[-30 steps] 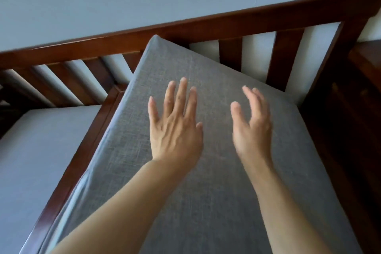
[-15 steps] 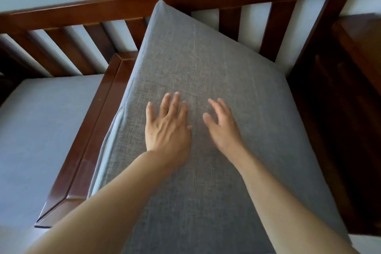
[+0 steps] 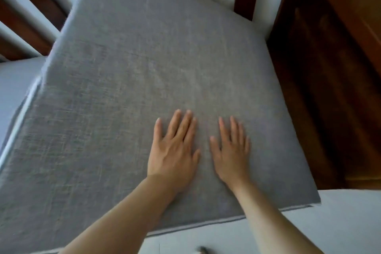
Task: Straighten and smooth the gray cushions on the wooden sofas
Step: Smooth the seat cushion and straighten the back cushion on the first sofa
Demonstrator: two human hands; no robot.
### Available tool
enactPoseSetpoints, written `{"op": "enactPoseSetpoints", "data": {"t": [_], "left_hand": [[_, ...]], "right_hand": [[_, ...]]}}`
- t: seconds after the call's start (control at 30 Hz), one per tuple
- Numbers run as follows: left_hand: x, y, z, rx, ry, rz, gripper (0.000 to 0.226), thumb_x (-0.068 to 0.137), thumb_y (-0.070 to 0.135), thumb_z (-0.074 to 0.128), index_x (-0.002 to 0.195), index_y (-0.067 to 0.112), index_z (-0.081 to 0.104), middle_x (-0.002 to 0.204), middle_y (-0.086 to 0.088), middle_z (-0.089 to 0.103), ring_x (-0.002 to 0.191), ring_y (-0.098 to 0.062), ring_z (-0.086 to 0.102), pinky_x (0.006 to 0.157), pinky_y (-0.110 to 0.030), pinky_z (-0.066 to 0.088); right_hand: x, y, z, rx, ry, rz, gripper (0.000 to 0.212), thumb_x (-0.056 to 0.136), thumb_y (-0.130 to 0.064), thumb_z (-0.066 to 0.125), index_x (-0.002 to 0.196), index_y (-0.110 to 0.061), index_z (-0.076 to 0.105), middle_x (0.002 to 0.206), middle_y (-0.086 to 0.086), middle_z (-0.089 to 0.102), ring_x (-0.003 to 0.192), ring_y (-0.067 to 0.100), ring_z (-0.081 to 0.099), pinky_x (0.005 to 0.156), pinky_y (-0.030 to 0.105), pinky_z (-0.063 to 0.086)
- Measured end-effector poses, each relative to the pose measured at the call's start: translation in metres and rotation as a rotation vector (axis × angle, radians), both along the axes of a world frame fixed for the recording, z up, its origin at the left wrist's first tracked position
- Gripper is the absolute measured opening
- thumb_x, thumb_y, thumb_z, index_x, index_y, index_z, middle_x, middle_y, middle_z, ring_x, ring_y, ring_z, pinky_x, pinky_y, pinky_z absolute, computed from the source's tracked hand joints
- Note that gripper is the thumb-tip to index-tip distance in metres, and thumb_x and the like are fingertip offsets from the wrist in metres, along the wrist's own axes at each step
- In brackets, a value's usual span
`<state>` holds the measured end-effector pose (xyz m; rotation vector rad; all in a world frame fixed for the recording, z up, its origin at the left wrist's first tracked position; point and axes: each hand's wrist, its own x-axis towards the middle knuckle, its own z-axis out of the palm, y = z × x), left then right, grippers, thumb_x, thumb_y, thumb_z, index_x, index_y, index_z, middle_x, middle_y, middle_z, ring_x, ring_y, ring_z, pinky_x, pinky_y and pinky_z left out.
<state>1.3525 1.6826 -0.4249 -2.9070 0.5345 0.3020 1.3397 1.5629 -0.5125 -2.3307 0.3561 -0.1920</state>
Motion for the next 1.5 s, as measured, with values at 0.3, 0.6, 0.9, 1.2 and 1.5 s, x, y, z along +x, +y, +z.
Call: {"op": "enactPoseSetpoints", "data": {"t": [0.3,0.6,0.9,1.2,1.5], "left_hand": [[0.011,-0.144,-0.063,-0.282,-0.179,-0.129,0.070,0.086,0.038,0.035,0.151,0.014,0.023,0.159,-0.003,0.016,0.147,-0.021,0.008,0.112,-0.047,-0.003],[0.002,-0.159,-0.109,0.079,0.211,-0.073,0.069,0.099,0.049,0.027,0.152,0.023,-0.008,0.159,0.002,-0.018,0.145,-0.018,-0.019,0.114,-0.049,-0.012],[-0.011,-0.124,-0.014,-0.022,0.174,0.251,0.074,0.095,0.041,0.045,0.152,0.023,0.002,0.160,0.000,-0.008,0.147,-0.018,-0.011,0.116,-0.048,-0.003],[-0.038,-0.029,0.082,-0.147,-0.002,0.429,0.071,0.098,0.042,0.038,0.152,0.023,-0.003,0.160,0.003,-0.007,0.147,-0.017,-0.011,0.116,-0.049,-0.003],[-0.054,0.100,0.131,-0.465,-0.088,0.561,0.063,0.100,0.037,0.036,0.152,0.025,0.004,0.160,0.008,-0.001,0.147,-0.014,-0.008,0.116,-0.049,-0.003]], "right_hand": [[0.006,-0.147,-0.047,0.032,-0.225,-0.357,0.057,0.095,-0.045,0.036,0.144,-0.017,0.040,0.152,0.010,0.034,0.143,0.027,0.024,0.117,0.053,0.013],[-0.037,-0.178,-0.109,0.072,0.449,0.035,0.066,0.097,-0.050,0.037,0.153,-0.028,0.011,0.161,0.001,0.002,0.148,0.020,0.002,0.119,0.044,0.011],[-0.036,-0.125,0.005,0.063,0.479,0.301,0.068,0.097,-0.047,0.044,0.153,-0.032,0.007,0.161,0.001,-0.004,0.148,0.021,0.003,0.118,0.037,0.010],[-0.021,-0.032,0.112,-0.086,0.308,0.510,0.071,0.095,-0.041,0.050,0.153,-0.026,0.013,0.160,0.011,0.005,0.147,0.026,0.008,0.116,0.038,0.014],[-0.023,0.099,0.188,-0.170,0.163,0.582,0.072,0.096,-0.037,0.050,0.153,-0.026,0.008,0.160,0.014,0.001,0.146,0.029,0.011,0.116,0.042,0.016]]}}
